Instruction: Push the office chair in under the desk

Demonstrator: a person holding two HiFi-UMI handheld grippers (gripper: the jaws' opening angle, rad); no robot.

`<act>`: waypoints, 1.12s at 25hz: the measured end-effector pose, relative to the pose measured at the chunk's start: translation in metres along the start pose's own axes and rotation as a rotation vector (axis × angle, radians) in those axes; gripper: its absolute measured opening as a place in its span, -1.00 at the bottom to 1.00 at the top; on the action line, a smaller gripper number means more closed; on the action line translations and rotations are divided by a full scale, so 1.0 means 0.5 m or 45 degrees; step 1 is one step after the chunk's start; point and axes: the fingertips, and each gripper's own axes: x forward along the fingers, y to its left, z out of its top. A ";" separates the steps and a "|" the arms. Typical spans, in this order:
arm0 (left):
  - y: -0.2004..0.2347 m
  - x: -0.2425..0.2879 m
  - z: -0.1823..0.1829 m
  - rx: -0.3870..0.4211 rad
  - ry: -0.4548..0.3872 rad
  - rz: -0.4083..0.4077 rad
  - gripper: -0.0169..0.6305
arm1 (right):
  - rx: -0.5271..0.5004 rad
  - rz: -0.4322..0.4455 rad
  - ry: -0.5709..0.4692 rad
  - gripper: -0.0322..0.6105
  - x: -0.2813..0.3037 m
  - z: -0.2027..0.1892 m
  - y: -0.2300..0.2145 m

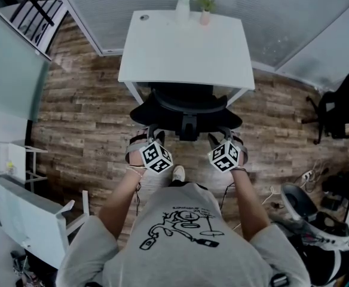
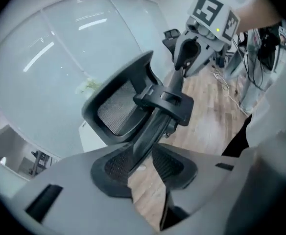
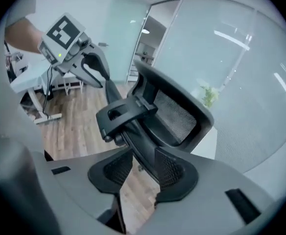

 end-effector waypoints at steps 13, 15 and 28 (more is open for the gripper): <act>0.008 -0.265 0.182 -0.671 -0.604 -0.254 -0.81 | 0.572 0.101 -0.542 -0.70 -0.222 0.209 0.028; 0.012 -0.300 0.208 -0.715 -0.685 -0.281 -0.83 | 0.613 0.125 -0.614 -0.73 -0.256 0.235 0.031; 0.028 -0.434 0.266 -0.906 -0.938 -0.327 -0.94 | 0.657 0.144 -0.801 -0.79 -0.393 0.330 0.055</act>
